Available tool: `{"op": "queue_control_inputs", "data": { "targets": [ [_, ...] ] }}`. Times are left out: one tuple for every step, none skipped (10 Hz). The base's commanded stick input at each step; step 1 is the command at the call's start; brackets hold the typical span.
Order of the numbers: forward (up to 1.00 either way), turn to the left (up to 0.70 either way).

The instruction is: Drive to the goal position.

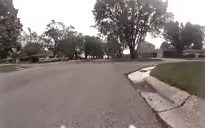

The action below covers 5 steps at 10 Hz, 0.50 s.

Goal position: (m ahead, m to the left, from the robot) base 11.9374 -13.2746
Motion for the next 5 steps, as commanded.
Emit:
{"op": "queue_control_inputs", "data": {
  "targets": [
    [0.5,0.0],
    [0.5,0.0],
    [0.5,0.0],
    [0.5,0.0],
    [0.5,0.0]
  ]
}}
